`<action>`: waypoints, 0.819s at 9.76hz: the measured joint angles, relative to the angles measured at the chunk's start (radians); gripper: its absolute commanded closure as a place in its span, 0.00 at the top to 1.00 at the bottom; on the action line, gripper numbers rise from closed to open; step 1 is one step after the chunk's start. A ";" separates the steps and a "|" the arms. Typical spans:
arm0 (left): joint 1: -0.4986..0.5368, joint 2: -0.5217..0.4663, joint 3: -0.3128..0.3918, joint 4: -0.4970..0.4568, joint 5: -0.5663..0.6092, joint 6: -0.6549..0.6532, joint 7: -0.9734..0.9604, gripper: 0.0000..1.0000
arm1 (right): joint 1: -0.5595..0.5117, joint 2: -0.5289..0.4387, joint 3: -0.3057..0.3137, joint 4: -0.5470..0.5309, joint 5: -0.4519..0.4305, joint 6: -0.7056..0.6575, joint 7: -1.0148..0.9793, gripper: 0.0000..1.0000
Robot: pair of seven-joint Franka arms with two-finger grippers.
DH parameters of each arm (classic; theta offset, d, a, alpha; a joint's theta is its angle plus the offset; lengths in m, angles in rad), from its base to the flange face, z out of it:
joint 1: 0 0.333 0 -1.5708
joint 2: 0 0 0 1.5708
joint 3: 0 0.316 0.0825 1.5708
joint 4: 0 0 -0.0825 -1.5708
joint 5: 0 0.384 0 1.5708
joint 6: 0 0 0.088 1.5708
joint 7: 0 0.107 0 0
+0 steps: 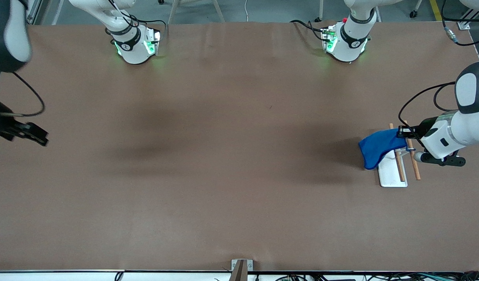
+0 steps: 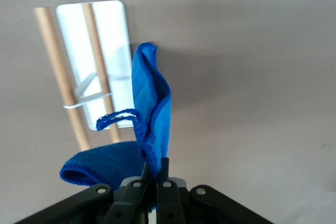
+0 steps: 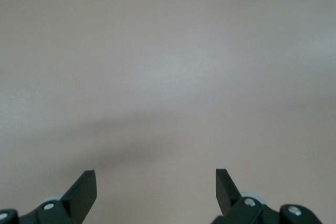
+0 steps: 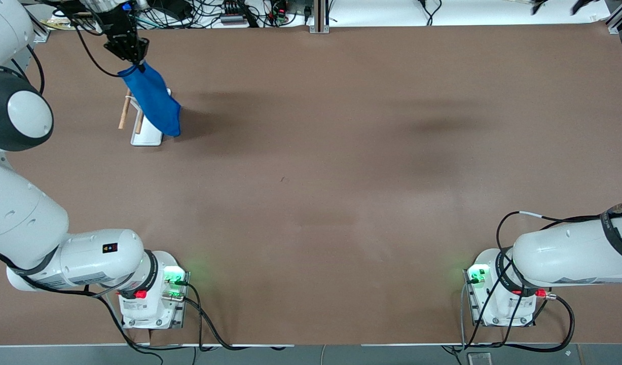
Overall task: Right arm passes towel to left arm to hang
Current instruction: 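Carry the towel with the left gripper while the right gripper withdraws, then drape the towel over the wooden dowels and open the left gripper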
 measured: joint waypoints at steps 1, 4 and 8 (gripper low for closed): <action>0.043 0.016 0.002 0.016 0.016 0.002 0.008 0.00 | -0.002 -0.013 -0.011 0.058 0.015 -0.078 0.000 1.00; 0.145 0.062 0.006 0.046 0.021 0.030 0.024 0.00 | -0.001 -0.086 -0.022 0.074 0.070 -0.145 -0.001 1.00; 0.274 0.147 0.006 0.080 0.021 0.102 0.119 0.00 | 0.011 -0.081 -0.019 0.057 0.074 -0.135 -0.001 1.00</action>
